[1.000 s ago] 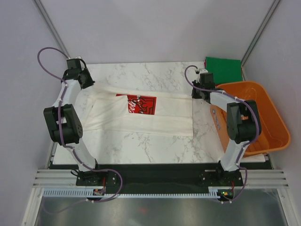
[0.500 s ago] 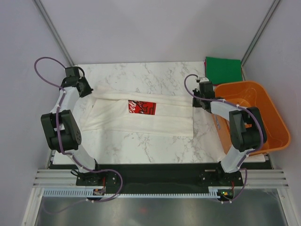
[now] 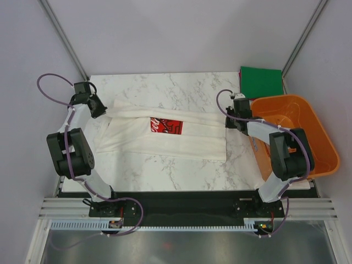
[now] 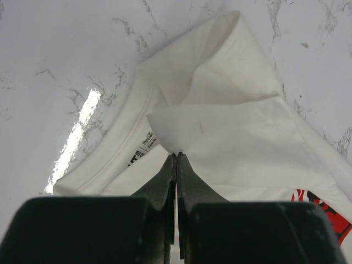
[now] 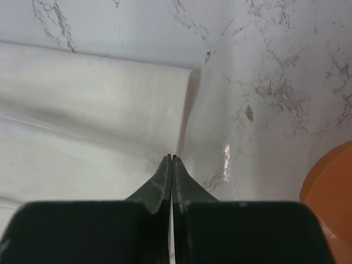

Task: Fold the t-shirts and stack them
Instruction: Fold the tshirt

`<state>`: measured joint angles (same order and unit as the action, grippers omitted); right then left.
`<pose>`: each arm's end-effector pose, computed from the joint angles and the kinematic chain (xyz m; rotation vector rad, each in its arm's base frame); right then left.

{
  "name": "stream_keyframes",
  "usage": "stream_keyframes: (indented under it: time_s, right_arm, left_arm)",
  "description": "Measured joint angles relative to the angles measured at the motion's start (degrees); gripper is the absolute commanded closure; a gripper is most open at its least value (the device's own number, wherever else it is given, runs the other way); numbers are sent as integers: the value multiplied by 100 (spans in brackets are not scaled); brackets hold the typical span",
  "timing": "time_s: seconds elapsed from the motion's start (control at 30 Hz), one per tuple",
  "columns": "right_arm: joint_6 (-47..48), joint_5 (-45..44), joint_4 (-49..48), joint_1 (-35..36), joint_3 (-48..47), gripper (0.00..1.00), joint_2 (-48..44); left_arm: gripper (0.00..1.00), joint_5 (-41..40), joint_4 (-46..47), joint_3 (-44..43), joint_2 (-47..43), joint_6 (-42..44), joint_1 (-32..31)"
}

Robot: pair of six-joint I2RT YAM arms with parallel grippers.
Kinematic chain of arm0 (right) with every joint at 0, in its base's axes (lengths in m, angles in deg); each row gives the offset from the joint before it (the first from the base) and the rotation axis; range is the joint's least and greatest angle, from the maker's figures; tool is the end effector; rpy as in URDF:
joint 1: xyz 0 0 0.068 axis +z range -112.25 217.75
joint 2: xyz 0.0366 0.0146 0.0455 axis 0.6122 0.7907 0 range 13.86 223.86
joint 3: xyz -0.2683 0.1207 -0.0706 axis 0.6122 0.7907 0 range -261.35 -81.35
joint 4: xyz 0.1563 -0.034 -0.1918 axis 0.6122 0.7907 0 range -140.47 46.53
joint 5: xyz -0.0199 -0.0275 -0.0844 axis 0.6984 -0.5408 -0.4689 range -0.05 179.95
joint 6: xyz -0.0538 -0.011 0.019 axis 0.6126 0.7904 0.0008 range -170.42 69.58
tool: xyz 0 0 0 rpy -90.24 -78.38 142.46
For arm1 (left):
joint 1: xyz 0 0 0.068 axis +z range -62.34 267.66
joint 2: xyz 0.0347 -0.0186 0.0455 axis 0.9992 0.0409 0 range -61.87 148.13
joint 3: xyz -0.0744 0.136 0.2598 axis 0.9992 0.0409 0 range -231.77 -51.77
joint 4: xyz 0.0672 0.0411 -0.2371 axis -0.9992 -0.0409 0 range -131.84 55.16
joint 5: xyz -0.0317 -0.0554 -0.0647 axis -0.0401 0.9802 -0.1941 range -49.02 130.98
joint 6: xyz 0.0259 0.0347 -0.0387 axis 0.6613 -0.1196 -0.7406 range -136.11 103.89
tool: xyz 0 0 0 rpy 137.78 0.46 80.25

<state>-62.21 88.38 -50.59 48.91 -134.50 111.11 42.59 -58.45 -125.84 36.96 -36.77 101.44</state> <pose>0.3427 0.0664 0.2068 0.0266 2.3439 0.1666 0.3676 0.0890 0.2753 -0.7032 2.3120 -0.0889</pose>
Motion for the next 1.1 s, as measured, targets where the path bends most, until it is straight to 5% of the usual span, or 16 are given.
stream_keyframes:
  time_s: [0.6,0.7,0.77,1.1]
  right_arm:
    - [-94,4,24,144,466,100,-446]
    - [-109,42,98,175,474,98,-446]
    - [-120,48,221,177,466,86,-444]
    - [-361,345,1220,223,-101,71,-444]
  left_arm:
    - [98,-4,61,608,-520,-151,2]
    - [75,-2,66,608,-380,-166,2]
    - [58,-11,22,610,-319,-188,2]
    - [48,-348,-116,612,-656,-251,-48]
